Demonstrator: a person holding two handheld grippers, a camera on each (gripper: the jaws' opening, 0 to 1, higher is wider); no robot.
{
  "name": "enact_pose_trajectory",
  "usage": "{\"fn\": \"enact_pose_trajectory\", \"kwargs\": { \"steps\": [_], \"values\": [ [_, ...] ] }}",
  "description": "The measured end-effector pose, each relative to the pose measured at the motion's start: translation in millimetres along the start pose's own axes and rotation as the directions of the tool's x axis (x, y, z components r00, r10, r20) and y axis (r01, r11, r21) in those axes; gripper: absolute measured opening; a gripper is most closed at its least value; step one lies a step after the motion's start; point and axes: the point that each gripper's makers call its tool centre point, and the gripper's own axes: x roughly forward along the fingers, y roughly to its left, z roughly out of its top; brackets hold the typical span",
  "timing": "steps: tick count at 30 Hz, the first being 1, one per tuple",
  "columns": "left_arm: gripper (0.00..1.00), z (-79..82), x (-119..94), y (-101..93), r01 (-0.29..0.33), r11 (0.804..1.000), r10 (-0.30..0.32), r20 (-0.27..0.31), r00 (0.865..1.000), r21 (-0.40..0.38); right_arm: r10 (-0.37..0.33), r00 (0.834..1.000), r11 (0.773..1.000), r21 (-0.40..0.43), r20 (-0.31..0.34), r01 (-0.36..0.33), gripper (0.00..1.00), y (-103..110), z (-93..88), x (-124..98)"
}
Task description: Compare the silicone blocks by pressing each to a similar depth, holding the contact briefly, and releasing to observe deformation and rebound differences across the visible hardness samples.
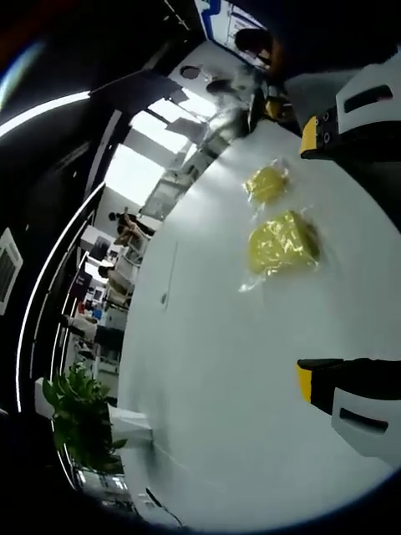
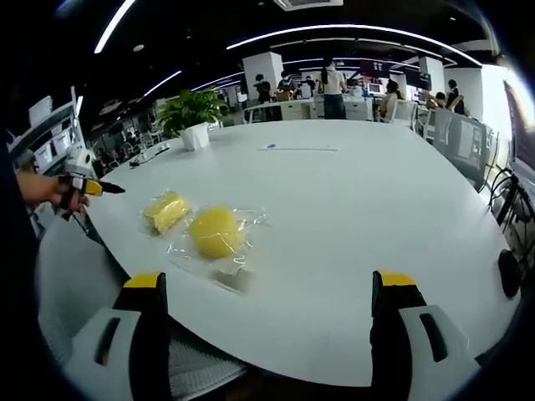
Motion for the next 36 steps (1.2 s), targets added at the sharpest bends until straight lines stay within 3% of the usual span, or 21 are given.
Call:
{"fn": "enact_pose_trajectory", "kwargs": {
  "steps": [7,8,11,15,19,22,26,33,36],
  "values": [
    [1.0,0.1,6.8,-0.4,0.015,0.999,-0.015,-0.011,1.0,-0.037,0.007,1.0,1.0,-0.005,0.005,-0.007,0.97,2.0,3.4,1.7],
    [1.0,-5.0,9.3,-3.1,0.033,0.996,-0.036,-0.042,0.998,-0.077,0.007,1.0,1.0,-0.01,0.005,-0.007,0.97,1.6,4.1,1.8],
    [1.0,-6.3,15.9,-5.0,0.041,0.997,-0.047,-0.077,0.996,-0.07,0.011,1.0,1.0,-0.005,0.016,-0.011,0.97,2.1,6.6,1.6],
    [1.0,4.1,23.3,-12.0,0.062,0.995,-0.068,-0.082,0.994,-0.076,0.023,1.0,1.0,-0.019,-0.005,-0.023,0.96,5.0,1.7,5.3],
    [0.99,13.6,36.4,-11.3,0.072,0.988,-0.084,-0.079,0.993,-0.137,0.026,1.0,0.999,-0.019,-0.006,-0.027,0.97,7.3,4.1,6.0],
    [0.96,7.7,44.6,-17.0,0.111,0.972,-0.141,-0.136,0.981,-0.208,0.03,1.0,0.999,-0.028,-0.001,-0.03,0.97,9.7,6.2,6.9],
    [0.92,5.5,60.2,-9.6,0.108,0.936,-0.169,-0.158,0.973,-0.335,0.021,1.0,1.0,-0.016,-0.003,-0.021,0.97,7.0,3.6,8.2],
    [0.89,3.3,83.4,-7.3,0.129,0.923,-0.213,-0.204,0.956,-0.361,0.011,1.0,1.0,0.001,-0.01,-0.011,0.96,4.2,-3.9,6.8],
    [0.81,-1.9,91.5,-9.2,0.117,0.919,-0.216,-0.231,0.949,-0.377,0.01,1.0,1.0,0.01,-0.01,-0.01,0.96,4.1,-3.0,6.4]
  ]
}}
